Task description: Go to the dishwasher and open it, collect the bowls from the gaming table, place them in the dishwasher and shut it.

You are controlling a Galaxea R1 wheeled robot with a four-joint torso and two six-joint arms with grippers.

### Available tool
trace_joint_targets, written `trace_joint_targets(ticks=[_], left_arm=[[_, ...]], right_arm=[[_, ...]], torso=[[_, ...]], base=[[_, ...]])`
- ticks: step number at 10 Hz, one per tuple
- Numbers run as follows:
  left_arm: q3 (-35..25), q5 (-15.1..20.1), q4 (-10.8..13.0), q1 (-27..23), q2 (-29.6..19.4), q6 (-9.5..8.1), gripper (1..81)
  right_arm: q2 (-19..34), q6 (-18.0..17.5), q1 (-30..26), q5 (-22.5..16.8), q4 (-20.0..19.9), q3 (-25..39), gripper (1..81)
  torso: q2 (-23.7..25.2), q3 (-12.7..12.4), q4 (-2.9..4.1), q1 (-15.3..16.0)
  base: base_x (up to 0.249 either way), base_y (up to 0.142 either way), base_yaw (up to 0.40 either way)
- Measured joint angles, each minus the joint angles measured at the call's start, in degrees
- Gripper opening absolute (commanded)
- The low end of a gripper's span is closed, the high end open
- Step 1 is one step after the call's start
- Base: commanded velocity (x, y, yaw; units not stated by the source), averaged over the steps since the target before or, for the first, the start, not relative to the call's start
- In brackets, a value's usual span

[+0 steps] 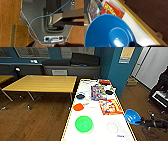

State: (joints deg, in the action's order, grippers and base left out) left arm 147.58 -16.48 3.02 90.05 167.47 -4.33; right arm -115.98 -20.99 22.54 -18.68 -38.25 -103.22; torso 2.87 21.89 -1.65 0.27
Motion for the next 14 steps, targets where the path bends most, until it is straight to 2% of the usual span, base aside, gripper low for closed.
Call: trace_joint_targets(ticks=[3,5,8,11,13,14], left_arm=[[-0.15,-0.02,0.35,-0.48,0.15,0.0,81.1],[-0.15,0.0,0.39,-0.48,0.13,0.0,81.1],[-1.68,-0.02,0.66,-0.5,-0.35,0.0,81.1],[-9.92,-0.02,0.77,-0.61,-5.16,0.0,81.1],[-18.4,-0.27,0.83,-1.22,-10.67,0.0,81.1],[-23.25,-0.55,0.88,-1.55,-14.03,0.0,81.1]], right_arm=[[11.63,1.79,1.73,-4.3,6.31,15.08,1.0],[21.19,5.45,6.21,-6.12,10.23,25.27,1.0],[29.25,10.91,15.27,-6.02,12.82,34.54,1.0],[31.54,15.46,29.85,2.67,14.6,38.94,1.0],[31.06,17.38,41.37,11.22,15.88,39.17,1.0],[29.14,18.19,47.1,16.18,16.46,38.41,1.0]], torso=[[0.0,0.0,0.0,0.0],[0.0,0.0,0.0,0.0],[0.0,0.0,0.0,0.0],[0.0,-0.02,0.0,-0.02],[0.0,-0.02,0.0,-0.02],[0.0,-0.02,0.0,-0.02]], base=[[0.0,0.0,0.0],[0.0,0.0,0.0],[0.0,0.0,0.0],[0.0,0.0,0.0],[0.0,0.0,0.0],[0.0,0.0,0.0]])
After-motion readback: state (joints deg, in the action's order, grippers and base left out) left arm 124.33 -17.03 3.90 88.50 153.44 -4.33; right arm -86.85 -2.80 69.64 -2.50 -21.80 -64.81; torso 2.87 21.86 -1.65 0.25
